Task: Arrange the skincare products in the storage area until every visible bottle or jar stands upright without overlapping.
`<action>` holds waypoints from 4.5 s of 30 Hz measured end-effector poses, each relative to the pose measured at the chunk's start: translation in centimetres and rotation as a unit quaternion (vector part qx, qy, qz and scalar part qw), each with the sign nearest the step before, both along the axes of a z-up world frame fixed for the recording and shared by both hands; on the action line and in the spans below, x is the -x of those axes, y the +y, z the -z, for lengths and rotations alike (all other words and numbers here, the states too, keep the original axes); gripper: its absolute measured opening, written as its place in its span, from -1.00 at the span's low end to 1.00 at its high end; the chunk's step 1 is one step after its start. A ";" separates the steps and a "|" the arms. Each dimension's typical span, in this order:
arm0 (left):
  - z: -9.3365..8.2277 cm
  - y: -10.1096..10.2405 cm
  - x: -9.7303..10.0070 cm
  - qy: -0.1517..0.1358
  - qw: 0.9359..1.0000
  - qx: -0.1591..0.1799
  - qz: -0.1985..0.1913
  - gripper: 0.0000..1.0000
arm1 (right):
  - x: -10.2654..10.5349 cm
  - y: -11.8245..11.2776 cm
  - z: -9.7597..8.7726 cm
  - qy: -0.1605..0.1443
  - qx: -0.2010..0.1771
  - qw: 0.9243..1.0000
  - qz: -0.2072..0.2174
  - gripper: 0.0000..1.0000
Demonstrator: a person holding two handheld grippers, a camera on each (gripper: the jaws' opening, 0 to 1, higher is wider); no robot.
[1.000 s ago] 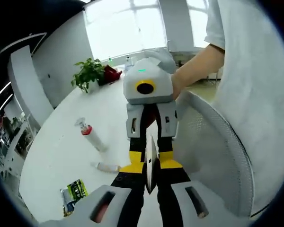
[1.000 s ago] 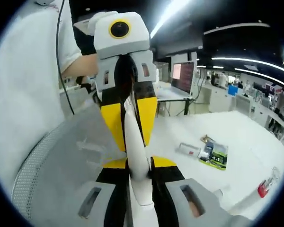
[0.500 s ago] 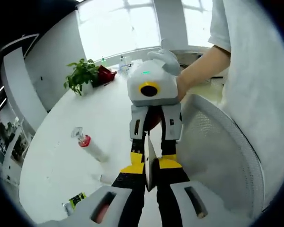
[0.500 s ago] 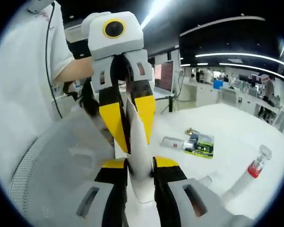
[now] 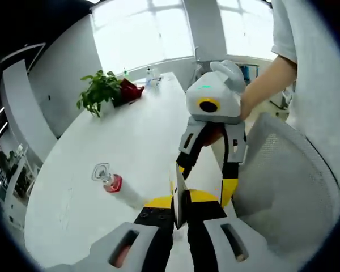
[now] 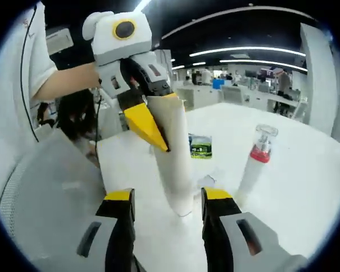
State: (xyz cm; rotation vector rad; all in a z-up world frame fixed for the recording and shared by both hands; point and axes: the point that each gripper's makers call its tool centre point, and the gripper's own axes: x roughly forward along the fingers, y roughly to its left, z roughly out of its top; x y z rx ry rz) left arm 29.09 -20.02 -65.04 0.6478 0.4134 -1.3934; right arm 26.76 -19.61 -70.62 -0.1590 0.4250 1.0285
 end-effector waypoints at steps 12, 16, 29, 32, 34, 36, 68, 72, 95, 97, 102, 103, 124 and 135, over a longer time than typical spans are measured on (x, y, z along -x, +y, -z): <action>3.2 0.1 -8.1 -0.015 0.999 -0.027 -0.022 -0.78 | 0.6 -1.9 1.7 0.044 -0.029 0.997 0.051 0.09; 3.1 0.4 -9.6 -0.020 0.999 -0.026 -0.025 -0.78 | 0.8 -1.7 1.4 0.051 -0.044 0.996 0.062 0.13; 3.1 1.1 -12.2 -0.034 0.998 -0.035 -0.026 -0.78 | 1.0 -0.9 1.6 0.062 -0.055 0.995 0.063 0.13; 3.1 0.8 -12.3 -0.027 0.999 -0.024 -0.031 -0.78 | 1.0 -0.9 1.7 0.064 -0.055 0.994 0.065 0.13; 3.0 0.6 -12.3 -0.023 0.999 -0.019 -0.032 -0.77 | 1.1 -0.9 1.7 0.065 -0.056 0.994 0.067 0.13; 3.1 0.5 -12.5 -0.022 0.999 -0.016 -0.031 -0.77 | 1.1 -0.9 1.7 0.065 -0.056 0.994 0.067 0.13; 2.3 0.3 -12.8 0.000 0.998 0.026 -0.048 -0.48 | 0.7 -2.7 1.1 0.064 -0.042 0.989 0.124 0.49; 2.9 0.3 -12.8 0.005 0.999 0.017 -0.046 -0.48 | 0.8 -3.1 1.0 0.062 -0.038 0.988 0.134 0.56; 4.6 0.9 -12.7 0.086 0.992 0.021 -0.086 -0.67 | 1.1 -4.0 1.7 0.070 -0.031 0.984 0.159 0.70; 4.7 1.0 -12.5 0.092 0.992 0.021 -0.088 -0.67 | 1.2 -4.0 1.8 0.071 -0.031 0.984 0.159 0.70; 4.7 1.0 -12.4 0.095 0.991 0.024 -0.087 -0.67 | 1.1 -4.0 1.8 0.071 -0.031 0.984 0.159 0.70; 4.7 1.1 -12.4 0.093 0.992 0.025 -0.086 -0.66 | 1.1 -4.0 1.9 0.071 -0.031 0.984 0.159 0.70; 4.0 2.0 -10.3 0.072 0.990 0.027 -0.117 -0.20 | 0.8 -4.3 1.1 0.060 -0.020 0.984 0.164 0.76; 2.3 9.5 -7.0 0.091 0.963 0.085 -0.238 0.10 | -0.6 -5.5 -0.2 0.044 -0.028 0.980 0.194 0.81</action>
